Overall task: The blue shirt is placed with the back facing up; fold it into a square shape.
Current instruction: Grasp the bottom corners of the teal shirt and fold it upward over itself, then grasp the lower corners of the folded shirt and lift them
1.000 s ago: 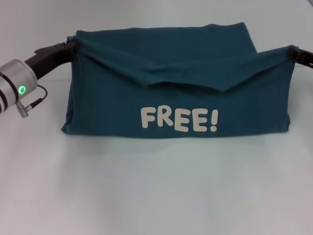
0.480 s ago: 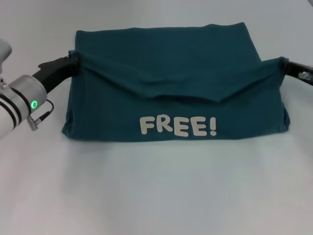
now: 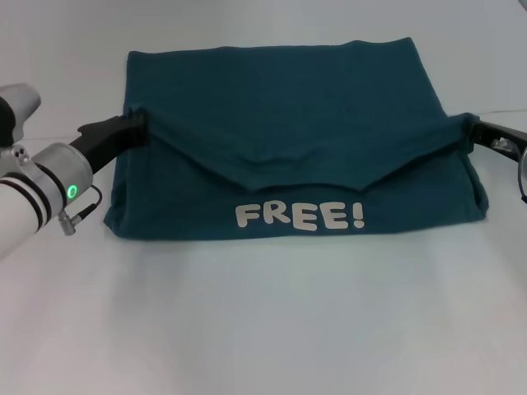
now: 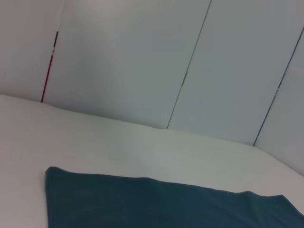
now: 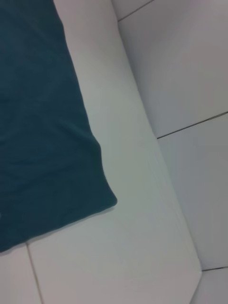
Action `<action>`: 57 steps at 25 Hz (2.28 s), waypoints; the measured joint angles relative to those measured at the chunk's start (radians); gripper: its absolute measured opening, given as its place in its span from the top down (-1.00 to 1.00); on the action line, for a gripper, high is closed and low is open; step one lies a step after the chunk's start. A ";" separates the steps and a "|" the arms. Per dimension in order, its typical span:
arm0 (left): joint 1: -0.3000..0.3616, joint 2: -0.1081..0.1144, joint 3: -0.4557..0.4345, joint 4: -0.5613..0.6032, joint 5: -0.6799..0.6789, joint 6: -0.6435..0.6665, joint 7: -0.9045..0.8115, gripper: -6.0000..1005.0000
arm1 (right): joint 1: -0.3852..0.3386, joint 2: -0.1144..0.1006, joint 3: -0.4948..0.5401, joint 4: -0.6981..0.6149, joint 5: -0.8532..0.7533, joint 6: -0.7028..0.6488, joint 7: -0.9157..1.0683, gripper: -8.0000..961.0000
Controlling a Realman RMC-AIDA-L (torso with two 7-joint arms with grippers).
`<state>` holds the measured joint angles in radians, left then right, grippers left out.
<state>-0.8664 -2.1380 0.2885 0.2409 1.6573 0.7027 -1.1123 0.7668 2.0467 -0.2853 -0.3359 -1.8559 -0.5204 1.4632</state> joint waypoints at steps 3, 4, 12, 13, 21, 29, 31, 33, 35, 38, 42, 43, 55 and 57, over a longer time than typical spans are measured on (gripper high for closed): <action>0.000 0.000 0.000 -0.003 0.003 0.000 0.000 0.96 | -0.003 0.000 0.000 0.001 0.000 -0.001 -0.001 0.89; 0.000 0.000 0.000 -0.004 0.005 0.000 0.001 0.96 | -0.003 0.000 0.000 0.001 0.000 -0.001 -0.001 0.89; 0.007 -0.008 0.001 0.010 0.010 0.000 0.003 0.95 | -0.003 0.006 -0.010 0.001 0.000 -0.013 -0.055 0.89; 0.009 -0.008 0.001 0.014 0.010 0.002 0.005 0.95 | -0.003 0.008 -0.011 -0.001 0.000 -0.020 -0.069 0.89; 0.028 -0.002 -0.002 0.101 0.001 0.004 0.008 0.51 | 0.015 -0.006 -0.012 -0.043 0.015 -0.034 -0.079 0.38; 0.097 0.016 0.082 0.147 0.011 0.011 -0.131 -0.12 | -0.038 -0.047 -0.038 -0.051 0.014 -0.180 0.025 0.02; 0.138 0.026 0.191 0.180 0.012 0.021 -0.247 -0.26 | -0.078 -0.055 -0.070 -0.079 0.014 -0.257 0.078 -0.12; 0.177 0.031 0.286 0.223 0.016 0.039 -0.337 -0.34 | -0.112 -0.058 -0.103 -0.112 0.013 -0.323 0.130 -0.26; 0.226 0.029 0.375 0.294 0.032 0.078 -0.415 -0.42 | -0.161 -0.059 -0.162 -0.172 0.014 -0.383 0.198 -0.33; 0.280 0.023 0.441 0.382 0.083 0.151 -0.495 -0.54 | -0.219 -0.060 -0.237 -0.237 0.013 -0.428 0.283 -0.33; 0.309 0.021 0.454 0.427 0.182 0.230 -0.584 -0.71 | -0.267 -0.088 -0.311 -0.279 -0.011 -0.475 0.395 -0.32; 0.312 0.021 0.453 0.432 0.207 0.243 -0.600 -0.76 | -0.269 -0.099 -0.318 -0.281 -0.037 -0.490 0.427 -0.32; 0.317 0.017 0.459 0.451 0.436 0.305 -0.739 -0.80 | -0.202 -0.145 -0.329 -0.286 -0.375 -0.562 0.661 -0.31; 0.320 0.015 0.459 0.451 0.438 0.308 -0.739 -0.80 | -0.188 -0.139 -0.331 -0.283 -0.413 -0.558 0.672 -0.31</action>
<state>-0.5462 -2.1227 0.7478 0.6917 2.0953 1.0107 -1.8516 0.5785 1.9077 -0.6163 -0.6187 -2.2688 -1.0783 2.1355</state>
